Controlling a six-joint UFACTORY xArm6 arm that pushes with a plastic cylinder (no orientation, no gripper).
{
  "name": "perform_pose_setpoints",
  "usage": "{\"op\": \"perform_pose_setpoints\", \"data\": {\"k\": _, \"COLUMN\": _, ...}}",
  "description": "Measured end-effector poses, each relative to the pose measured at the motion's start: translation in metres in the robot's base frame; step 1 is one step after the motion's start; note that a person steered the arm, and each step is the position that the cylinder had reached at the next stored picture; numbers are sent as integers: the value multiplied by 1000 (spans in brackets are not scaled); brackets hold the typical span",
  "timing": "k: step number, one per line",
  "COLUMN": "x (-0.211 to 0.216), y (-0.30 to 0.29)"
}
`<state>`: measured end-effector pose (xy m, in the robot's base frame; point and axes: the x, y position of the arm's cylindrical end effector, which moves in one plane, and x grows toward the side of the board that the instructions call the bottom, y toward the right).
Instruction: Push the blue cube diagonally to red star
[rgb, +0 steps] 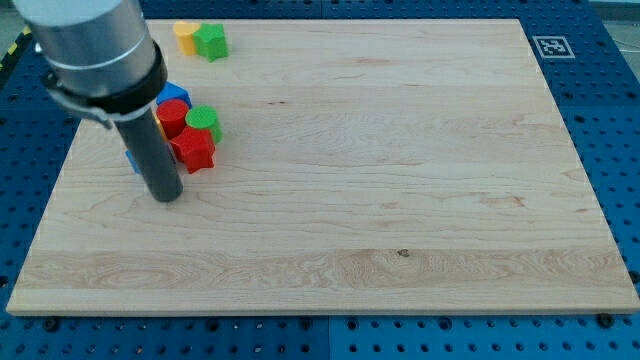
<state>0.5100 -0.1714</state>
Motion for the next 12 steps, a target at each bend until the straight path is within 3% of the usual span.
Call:
{"op": "perform_pose_setpoints", "data": {"k": 1, "x": 14, "y": -30}}
{"op": "perform_pose_setpoints", "data": {"k": 3, "x": -61, "y": -68}}
{"op": "perform_pose_setpoints", "data": {"k": 4, "x": -70, "y": -63}}
{"op": "perform_pose_setpoints", "data": {"k": 9, "x": -40, "y": -21}}
{"op": "perform_pose_setpoints", "data": {"k": 12, "x": 9, "y": 64}}
